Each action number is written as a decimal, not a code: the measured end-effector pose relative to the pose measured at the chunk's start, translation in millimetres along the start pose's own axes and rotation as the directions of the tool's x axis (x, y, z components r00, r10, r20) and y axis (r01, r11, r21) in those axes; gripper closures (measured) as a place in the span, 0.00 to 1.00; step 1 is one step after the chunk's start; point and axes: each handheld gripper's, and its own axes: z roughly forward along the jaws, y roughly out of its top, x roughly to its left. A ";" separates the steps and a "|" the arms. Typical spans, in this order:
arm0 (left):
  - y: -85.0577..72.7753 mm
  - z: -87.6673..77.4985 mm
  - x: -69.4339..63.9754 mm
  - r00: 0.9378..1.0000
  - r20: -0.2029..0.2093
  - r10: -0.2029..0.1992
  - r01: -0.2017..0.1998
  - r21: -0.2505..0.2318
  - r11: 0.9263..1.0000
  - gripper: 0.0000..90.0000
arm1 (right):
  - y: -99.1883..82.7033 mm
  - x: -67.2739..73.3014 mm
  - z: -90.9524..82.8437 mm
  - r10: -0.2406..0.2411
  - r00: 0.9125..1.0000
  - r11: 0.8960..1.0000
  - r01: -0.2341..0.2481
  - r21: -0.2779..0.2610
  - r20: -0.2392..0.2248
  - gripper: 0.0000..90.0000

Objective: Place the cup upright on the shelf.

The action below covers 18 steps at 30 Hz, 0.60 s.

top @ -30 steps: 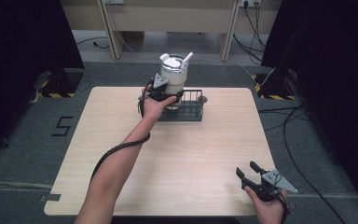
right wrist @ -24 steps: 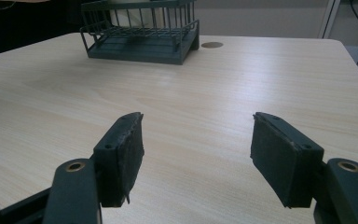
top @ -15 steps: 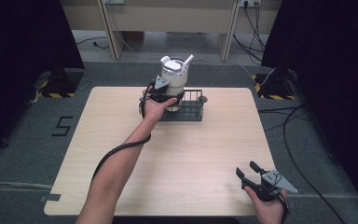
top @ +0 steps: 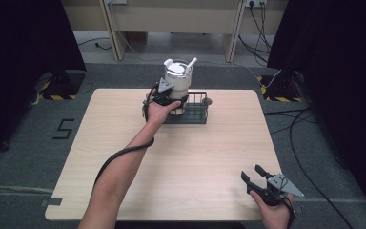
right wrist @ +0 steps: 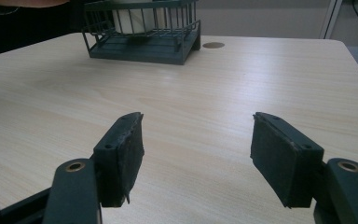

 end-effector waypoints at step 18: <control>-2.3 -4.8 2.3 0.999 0.014 0.042 -0.042 -0.039 0.998 0.10 | 0.1 1.2 0.9 -0.001 1.000 1.000 0.001 0.004 -0.008 0.38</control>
